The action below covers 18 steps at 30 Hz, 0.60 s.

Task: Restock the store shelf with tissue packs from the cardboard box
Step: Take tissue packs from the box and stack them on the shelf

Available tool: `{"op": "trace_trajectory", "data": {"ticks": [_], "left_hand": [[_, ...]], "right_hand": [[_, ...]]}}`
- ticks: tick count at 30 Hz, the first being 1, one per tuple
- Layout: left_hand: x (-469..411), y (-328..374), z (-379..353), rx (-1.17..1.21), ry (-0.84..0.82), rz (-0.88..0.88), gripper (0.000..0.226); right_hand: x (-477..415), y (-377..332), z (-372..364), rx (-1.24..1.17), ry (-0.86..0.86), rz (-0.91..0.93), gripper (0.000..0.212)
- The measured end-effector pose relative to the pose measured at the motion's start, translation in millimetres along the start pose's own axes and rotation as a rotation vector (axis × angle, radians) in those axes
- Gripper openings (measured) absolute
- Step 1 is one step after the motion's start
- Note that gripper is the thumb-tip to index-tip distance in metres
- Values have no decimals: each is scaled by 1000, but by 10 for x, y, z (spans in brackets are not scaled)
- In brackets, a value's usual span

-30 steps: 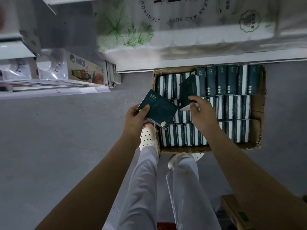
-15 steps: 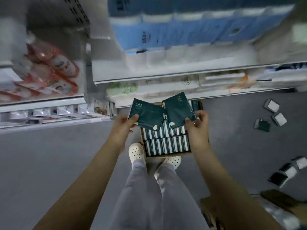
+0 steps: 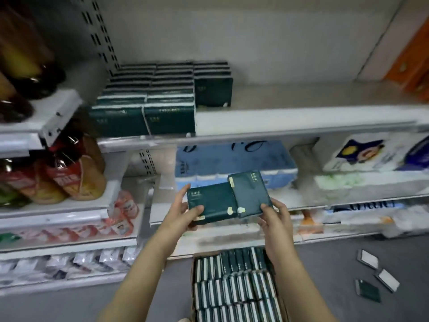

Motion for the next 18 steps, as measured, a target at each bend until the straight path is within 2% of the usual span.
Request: {"op": "trace_trajectory", "data": {"ticks": [4, 10, 15, 18], "left_hand": [[-1, 648, -155, -10, -14, -178, 74], [74, 1328, -233, -10, 64, -377, 56], [97, 1874, -156, -31, 19, -429, 54], [6, 2274, 25, -22, 74, -523, 47]], "right_hand": [[21, -618, -86, -39, -48, 85, 18], [38, -1271, -273, -45, -157, 194, 19], [30, -1683, -492, -64, -185, 268, 38], [9, -1925, -718, -43, -228, 316, 42]]}}
Point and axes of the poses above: each hand's wrist, its own x-axis away from the middle knuckle, its own z-axis out of the back of the hand, y = z × x, the point moved 10 cm from there along -x, towards the middle knuckle, and after that the axes turned 8 degrees about -z, right-handed, at the moved point
